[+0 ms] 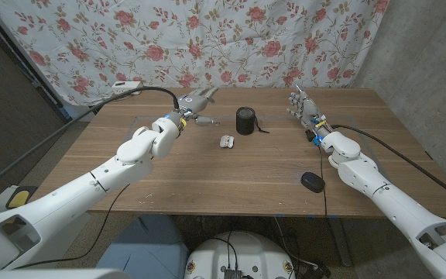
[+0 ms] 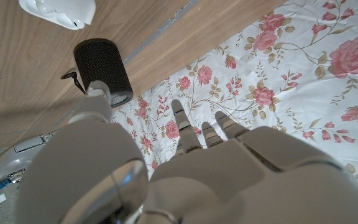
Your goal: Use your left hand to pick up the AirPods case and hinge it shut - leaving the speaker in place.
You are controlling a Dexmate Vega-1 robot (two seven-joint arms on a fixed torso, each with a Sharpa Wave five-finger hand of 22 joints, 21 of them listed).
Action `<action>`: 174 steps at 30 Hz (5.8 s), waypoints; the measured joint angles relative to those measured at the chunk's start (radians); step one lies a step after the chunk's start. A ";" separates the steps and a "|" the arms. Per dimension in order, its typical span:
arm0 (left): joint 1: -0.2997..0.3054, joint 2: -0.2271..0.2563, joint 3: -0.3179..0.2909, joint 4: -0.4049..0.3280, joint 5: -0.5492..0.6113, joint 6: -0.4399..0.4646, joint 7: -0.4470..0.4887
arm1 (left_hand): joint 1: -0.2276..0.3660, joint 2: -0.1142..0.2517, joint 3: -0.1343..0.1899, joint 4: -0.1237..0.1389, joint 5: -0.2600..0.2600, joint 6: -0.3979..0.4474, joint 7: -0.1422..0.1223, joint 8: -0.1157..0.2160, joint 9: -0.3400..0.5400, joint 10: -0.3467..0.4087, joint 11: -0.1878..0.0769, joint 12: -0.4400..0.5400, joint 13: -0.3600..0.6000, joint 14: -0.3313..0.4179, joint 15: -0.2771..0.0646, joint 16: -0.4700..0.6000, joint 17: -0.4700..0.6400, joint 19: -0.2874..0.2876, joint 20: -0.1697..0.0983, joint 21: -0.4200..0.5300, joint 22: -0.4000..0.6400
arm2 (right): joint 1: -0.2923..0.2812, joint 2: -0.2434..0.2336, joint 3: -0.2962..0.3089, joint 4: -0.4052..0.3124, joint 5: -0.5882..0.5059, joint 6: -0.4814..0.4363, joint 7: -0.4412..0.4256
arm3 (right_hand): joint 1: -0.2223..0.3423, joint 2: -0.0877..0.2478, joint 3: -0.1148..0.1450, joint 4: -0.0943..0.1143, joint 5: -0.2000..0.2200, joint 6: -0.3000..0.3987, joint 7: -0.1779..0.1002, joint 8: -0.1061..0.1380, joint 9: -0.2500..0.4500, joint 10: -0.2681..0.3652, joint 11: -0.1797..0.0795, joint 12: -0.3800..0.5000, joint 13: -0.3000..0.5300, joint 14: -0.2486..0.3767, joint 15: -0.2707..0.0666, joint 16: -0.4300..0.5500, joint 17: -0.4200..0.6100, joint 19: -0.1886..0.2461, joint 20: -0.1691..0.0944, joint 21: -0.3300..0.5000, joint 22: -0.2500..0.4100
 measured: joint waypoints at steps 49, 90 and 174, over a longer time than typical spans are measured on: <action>-0.058 -0.032 0.064 0.085 0.002 -0.095 -0.107 | -0.014 -0.006 -0.022 0.008 0.000 0.000 0.007 0.000 0.000 0.010 -0.011 0.000 0.016 -0.006 0.006 -0.013 0.000 -0.011 0.011 0.000 0.000 | -0.007 -0.004 0.001 -0.008 0.000 -0.012 -0.014 | 0.004 0.004 -0.003 -0.003 0.000 -0.009 -0.002 0.000 0.000 -0.012 -0.004 0.000 0.000 -0.011 0.000 0.000 0.000 -0.009 -0.002 0.000 0.000; -0.105 -0.057 0.119 0.150 0.034 -0.169 -0.167 | 0.035 0.035 -0.015 -0.008 0.002 -0.005 0.023 0.000 0.000 0.004 -0.036 -0.027 0.025 -0.020 0.009 -0.020 0.000 -0.012 0.020 0.000 0.000 | -0.008 0.005 0.003 0.006 0.005 -0.008 -0.015 | 0.009 0.009 -0.003 -0.011 -0.004 -0.014 0.004 0.003 0.000 -0.017 0.001 0.000 0.000 -0.021 0.065 0.000 0.000 -0.012 0.002 0.009 -0.003; -0.146 -0.105 0.178 0.264 0.004 -0.198 -0.155 | 0.099 0.084 -0.003 -0.010 0.000 0.000 0.089 0.011 0.000 0.131 -0.073 -0.012 0.043 0.075 -0.018 -0.006 -0.002 0.022 0.025 0.006 0.000 | 0.003 0.034 0.002 0.033 -0.001 0.001 -0.049 | 0.009 0.018 -0.007 -0.015 -0.004 -0.070 -0.023 0.000 0.000 -0.052 -0.031 -0.008 0.000 -0.039 0.014 -0.005 -0.003 -0.036 0.000 0.008 0.000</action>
